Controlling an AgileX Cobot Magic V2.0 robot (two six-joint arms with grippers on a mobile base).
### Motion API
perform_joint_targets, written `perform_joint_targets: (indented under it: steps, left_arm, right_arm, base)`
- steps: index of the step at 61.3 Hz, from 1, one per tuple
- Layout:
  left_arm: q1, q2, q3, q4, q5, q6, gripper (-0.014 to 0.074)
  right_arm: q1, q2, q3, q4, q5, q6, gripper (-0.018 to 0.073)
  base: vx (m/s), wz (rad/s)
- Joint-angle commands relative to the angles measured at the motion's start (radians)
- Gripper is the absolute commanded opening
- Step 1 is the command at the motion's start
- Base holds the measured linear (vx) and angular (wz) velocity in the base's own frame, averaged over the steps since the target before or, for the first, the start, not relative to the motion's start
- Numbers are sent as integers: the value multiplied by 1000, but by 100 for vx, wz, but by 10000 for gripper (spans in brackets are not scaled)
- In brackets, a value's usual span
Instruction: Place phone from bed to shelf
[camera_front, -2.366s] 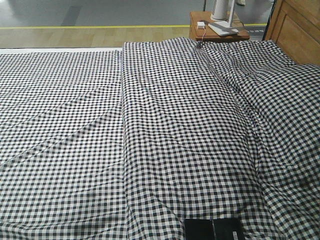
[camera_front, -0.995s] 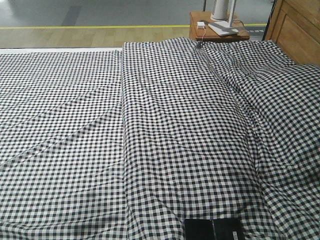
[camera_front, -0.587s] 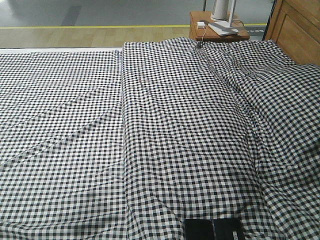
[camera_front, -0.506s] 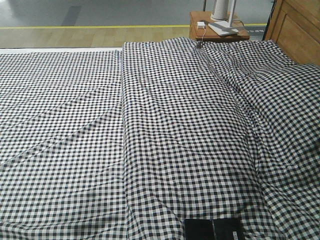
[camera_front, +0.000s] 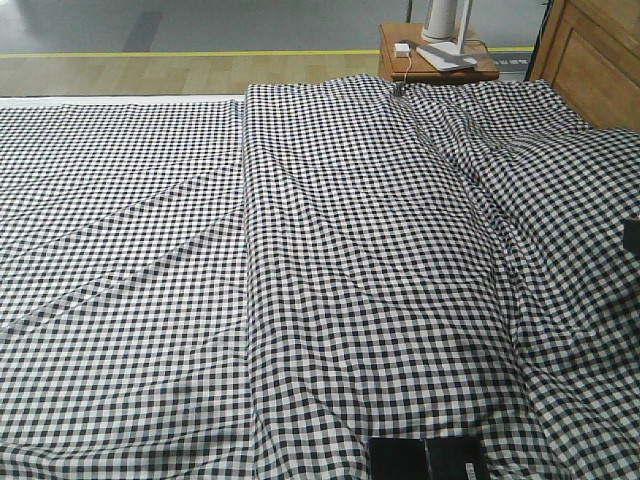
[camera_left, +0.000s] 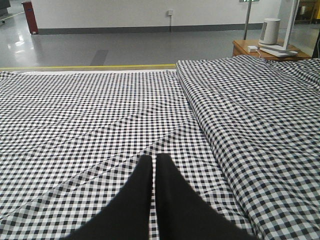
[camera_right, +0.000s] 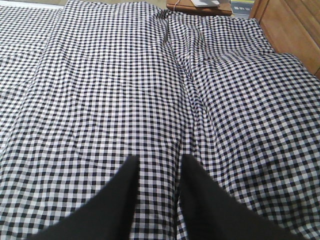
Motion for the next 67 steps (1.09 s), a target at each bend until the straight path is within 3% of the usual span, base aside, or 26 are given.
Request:
perform_joint_targets:
  steps: [1,10,16,67]
  left_arm:
    - [-5,-7,3,-9,-68,-4,1]
    - [-5,-7,3,-9,-68,-4,1]
    - [-5,-7,3,-9,-68,-4,1]
    - [-5,-7,3,-9,-68,-4,1]
  right_arm:
    - [-4,-6,-34,5,-64,-2,360]
    - [-4,-6,-34,5,-67,24,614]
    - [-4,-6,-34,5,-67,29,729]
    - [-4,-6,-34,4,-47,59,587]
  base:
    - [0,0]
    - [0,0]
    - [0,0]
    - [0,0]
